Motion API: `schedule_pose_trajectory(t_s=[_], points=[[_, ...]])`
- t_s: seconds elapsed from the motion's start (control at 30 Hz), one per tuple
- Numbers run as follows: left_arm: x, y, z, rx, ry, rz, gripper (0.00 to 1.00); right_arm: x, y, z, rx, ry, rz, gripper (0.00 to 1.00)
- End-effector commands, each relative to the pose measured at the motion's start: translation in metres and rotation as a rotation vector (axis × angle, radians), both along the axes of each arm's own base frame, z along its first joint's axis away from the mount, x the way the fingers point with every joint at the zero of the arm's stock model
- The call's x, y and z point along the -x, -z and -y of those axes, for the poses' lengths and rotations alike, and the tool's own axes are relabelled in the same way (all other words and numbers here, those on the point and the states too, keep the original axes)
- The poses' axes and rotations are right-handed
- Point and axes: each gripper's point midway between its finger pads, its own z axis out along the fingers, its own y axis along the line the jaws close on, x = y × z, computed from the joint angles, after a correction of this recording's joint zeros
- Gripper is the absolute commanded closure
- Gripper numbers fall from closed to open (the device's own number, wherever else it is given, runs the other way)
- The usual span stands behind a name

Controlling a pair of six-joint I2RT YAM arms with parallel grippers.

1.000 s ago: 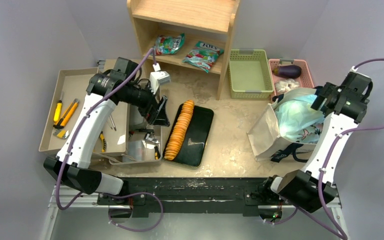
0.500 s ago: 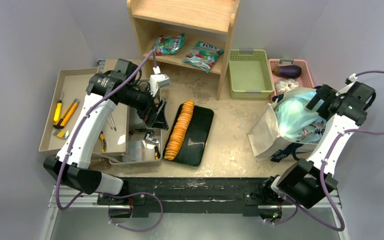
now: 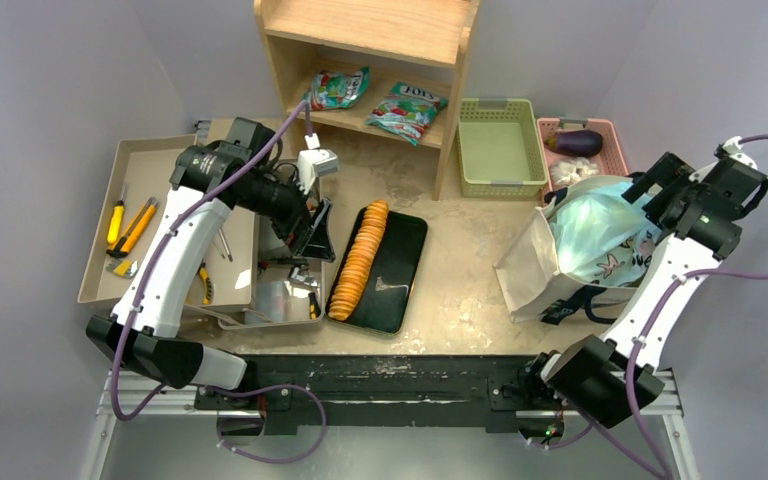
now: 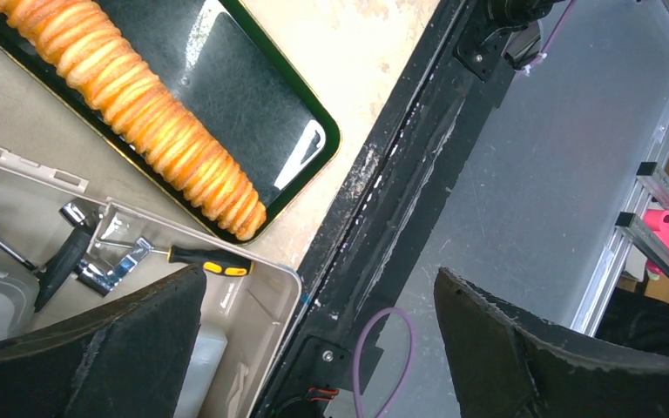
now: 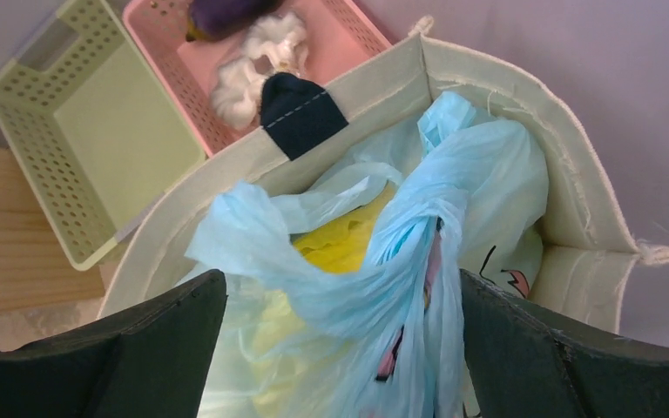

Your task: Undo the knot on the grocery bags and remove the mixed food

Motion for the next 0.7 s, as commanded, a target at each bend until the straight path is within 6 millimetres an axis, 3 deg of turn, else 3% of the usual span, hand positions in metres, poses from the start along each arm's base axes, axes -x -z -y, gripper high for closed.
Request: schedule_pose_trajectory(t_s=[0.0, 0.2, 0.23, 0.3, 0.37, 0.4, 0.67], points=[[-0.002, -0.015, 0.001, 0.008, 0.017, 0.062, 0.00, -0.005, 0.029, 0.008, -0.067, 0.042, -0.058, 0.01], [-0.003, -0.011, -0.001, -0.006, 0.014, 0.063, 0.00, 0.002, 0.074, -0.005, -0.170, 0.003, -0.170, 0.03], [-0.003, -0.010, -0.001, -0.007, 0.013, 0.061, 0.00, 0.003, 0.077, -0.008, -0.179, -0.010, -0.173, 0.08], [-0.003, -0.009, 0.000, -0.005, 0.012, 0.057, 0.00, 0.002, 0.068, -0.012, -0.158, -0.044, -0.146, 0.41], [-0.003, -0.009, 0.000, -0.002, 0.012, 0.058, 0.00, 0.001, 0.042, -0.011, -0.088, -0.048, -0.077, 0.85], [-0.003, -0.009, 0.000, -0.001, 0.011, 0.058, 0.00, 0.000, 0.029, -0.010, -0.060, -0.046, -0.044, 1.00], [-0.003, -0.008, 0.001, 0.005, 0.007, 0.060, 0.00, -0.002, -0.108, -0.030, 0.130, -0.117, 0.280, 1.00]])
